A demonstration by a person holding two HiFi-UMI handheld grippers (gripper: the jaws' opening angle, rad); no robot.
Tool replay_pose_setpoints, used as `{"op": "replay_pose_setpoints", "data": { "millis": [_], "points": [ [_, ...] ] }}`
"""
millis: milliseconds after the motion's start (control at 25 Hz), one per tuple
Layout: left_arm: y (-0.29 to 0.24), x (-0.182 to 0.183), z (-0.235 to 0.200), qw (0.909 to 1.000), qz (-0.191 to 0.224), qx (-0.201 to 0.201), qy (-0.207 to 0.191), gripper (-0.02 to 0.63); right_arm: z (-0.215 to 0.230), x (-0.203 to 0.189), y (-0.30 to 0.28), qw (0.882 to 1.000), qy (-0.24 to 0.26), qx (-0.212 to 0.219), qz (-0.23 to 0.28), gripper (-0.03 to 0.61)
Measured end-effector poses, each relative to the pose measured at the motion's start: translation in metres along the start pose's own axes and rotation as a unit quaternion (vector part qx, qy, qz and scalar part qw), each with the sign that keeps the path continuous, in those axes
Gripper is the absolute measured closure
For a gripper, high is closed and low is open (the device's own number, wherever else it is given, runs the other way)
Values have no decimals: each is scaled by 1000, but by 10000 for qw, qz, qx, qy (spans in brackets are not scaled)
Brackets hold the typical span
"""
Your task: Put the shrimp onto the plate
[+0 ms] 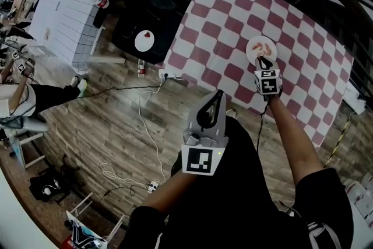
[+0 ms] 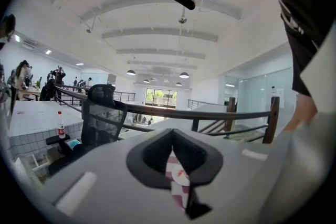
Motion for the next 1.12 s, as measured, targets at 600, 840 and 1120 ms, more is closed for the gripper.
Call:
{"op": "replay_pose_setpoints", "data": {
  "millis": [600, 840, 1120],
  "points": [
    [9, -13, -8, 9995, -194, 189, 139, 604, 3, -15, -35, 9990, -197, 63, -399, 519],
    [9, -16, -6, 9994, -219, 235, 157, 604, 3, -20, -39, 9987, -320, 43, -389, 518],
    [7, -16, 0, 9994, -246, 197, 122, 604, 9, -22, -37, 9987, -421, 177, -237, 508]
  ]
}}
Point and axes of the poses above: the fingertips, and each gripper's own axes: y backward along the fingers, z to its right, x out of its top, the point moved 9 cm from there along y, backward along the fingers, and after that the axes turned 6 degrees about y, right-handed, at the moved point
